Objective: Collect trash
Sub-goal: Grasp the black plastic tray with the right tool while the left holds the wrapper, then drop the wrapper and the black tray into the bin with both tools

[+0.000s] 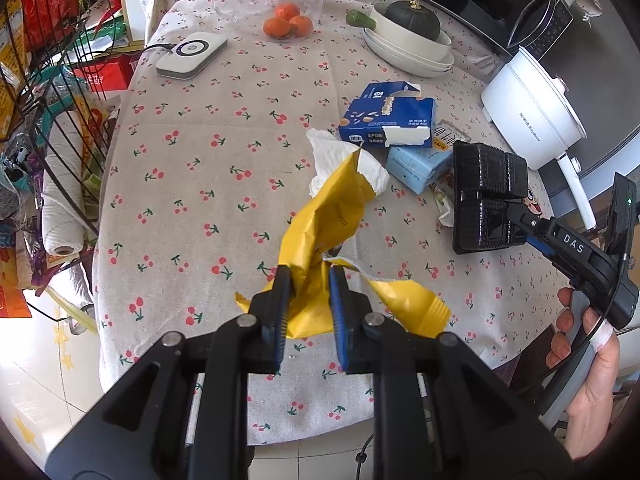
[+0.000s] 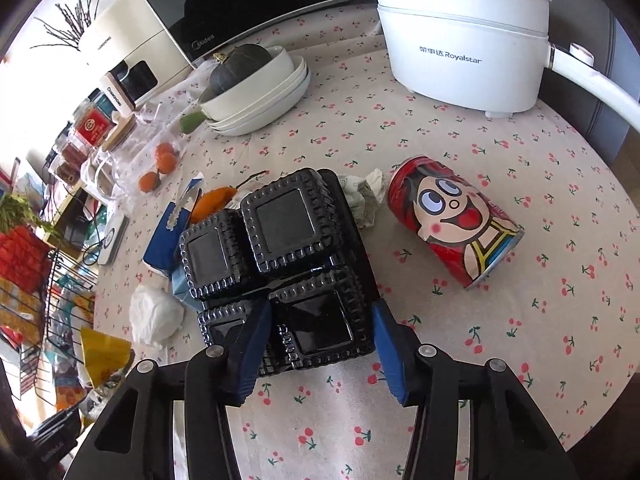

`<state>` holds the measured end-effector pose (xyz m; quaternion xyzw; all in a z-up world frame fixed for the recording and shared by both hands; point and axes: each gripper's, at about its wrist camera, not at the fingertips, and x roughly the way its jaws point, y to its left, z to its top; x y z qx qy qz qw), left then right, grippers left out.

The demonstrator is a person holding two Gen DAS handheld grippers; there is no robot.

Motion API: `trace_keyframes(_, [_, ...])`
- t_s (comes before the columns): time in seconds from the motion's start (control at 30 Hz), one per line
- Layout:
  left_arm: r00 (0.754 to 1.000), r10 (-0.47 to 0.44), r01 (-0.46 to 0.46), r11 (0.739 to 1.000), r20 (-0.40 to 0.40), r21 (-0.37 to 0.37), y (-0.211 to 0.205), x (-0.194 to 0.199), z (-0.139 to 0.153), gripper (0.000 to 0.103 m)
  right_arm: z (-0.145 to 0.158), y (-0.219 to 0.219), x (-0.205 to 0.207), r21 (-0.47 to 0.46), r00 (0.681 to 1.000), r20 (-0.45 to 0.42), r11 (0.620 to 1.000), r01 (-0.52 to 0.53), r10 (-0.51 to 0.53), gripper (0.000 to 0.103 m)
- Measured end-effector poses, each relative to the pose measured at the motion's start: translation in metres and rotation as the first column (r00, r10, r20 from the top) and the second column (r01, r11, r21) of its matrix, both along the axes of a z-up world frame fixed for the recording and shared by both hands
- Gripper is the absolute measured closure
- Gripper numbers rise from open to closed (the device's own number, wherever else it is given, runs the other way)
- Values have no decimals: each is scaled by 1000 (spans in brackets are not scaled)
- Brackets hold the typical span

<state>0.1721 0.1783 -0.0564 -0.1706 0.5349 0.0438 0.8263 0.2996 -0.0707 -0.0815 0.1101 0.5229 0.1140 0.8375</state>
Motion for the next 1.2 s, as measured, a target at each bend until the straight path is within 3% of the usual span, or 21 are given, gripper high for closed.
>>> trace_keyframes(0.47, [993, -105, 106, 994, 52, -1, -49, -5, 16, 85, 55, -66, -72, -17, 999, 35, 1000, -19, 20, 52])
trace_keyframes(0.9, [983, -179, 181, 982, 45, -46, -90, -6, 13, 87, 57, -167, -127, 18, 995, -8, 995, 100, -100, 52])
trace_keyframes(1.07, [968, -248, 251, 964, 41, -84, -126, -13, 11, 87, 59, -193, -143, 23, 992, -20, 992, 124, -124, 51])
trace_keyframes(1.2, [938, -344, 346, 934, 45, -88, -173, -20, 12, 87, 62, -215, -160, 5, 989, -17, 989, 145, -145, 51])
